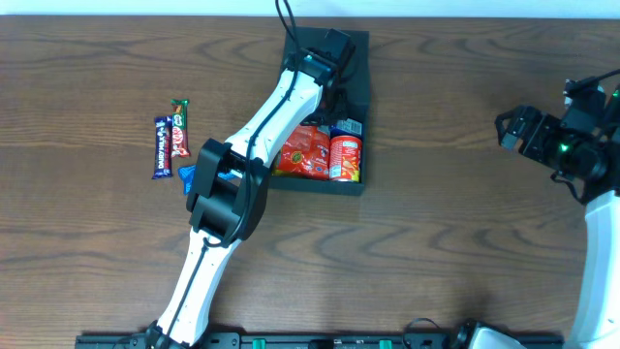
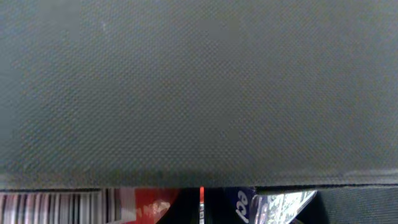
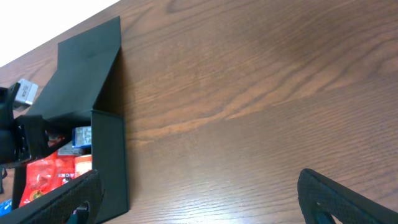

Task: Pack container

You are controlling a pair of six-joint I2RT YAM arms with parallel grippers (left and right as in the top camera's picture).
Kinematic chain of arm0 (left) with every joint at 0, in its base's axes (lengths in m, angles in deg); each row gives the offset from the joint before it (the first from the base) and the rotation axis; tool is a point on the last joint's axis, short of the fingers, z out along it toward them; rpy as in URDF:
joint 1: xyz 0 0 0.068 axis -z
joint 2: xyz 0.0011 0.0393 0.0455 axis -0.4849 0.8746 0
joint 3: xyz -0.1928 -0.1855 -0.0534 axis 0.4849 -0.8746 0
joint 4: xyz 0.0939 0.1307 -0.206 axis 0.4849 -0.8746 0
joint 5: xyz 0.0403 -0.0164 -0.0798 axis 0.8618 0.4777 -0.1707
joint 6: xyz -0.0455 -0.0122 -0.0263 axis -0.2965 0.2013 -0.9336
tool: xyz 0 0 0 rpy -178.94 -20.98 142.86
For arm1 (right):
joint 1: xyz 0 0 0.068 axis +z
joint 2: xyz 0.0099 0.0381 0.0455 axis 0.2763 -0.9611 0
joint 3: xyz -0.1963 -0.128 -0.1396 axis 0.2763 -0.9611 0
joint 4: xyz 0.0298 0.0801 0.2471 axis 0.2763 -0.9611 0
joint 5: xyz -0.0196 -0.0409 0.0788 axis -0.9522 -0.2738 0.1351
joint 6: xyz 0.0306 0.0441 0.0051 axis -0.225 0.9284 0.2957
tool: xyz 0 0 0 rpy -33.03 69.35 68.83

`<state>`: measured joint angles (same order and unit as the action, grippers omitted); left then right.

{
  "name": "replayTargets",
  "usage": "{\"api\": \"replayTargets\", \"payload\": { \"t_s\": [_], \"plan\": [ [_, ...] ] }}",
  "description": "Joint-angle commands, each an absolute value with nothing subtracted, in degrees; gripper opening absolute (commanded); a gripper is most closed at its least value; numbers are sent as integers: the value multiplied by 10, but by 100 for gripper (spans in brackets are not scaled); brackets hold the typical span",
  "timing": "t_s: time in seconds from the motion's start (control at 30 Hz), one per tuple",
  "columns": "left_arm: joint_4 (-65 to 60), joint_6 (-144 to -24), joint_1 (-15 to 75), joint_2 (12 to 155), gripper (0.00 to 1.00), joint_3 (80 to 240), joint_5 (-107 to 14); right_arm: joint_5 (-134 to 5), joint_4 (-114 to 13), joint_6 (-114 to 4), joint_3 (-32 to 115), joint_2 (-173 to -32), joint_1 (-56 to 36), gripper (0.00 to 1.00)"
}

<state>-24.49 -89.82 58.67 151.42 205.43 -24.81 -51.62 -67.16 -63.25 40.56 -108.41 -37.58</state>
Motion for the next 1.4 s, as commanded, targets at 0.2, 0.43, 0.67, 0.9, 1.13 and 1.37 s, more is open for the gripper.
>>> {"api": "replayTargets", "payload": {
  "t_s": [0.2, 0.43, 0.67, 0.9, 1.13, 1.37],
  "plan": [
    [-281, -897, 588, 1499, 6, 2101, -198, -512, -673, -636, 402, -1087, -382, 99],
    [-320, -896, 591, 1493, 6, 2102, -212, -512, -671, -637, 402, -1087, -382, 99],
    [-313, -897, 591, 1492, 6, 2101, -252, -512, -671, -637, 402, -1087, -382, 99],
    [-301, -896, 592, 1492, 6, 2101, -281, -512, -671, -637, 402, -1087, -382, 99],
    [-297, -901, 592, 1493, 6, 2093, -276, -512, -671, -637, 402, -1087, -382, 99],
    [-294, -904, 598, 1510, 6, 2088, -277, -512, -671, -637, 402, -1087, -382, 99]
  ]
}}
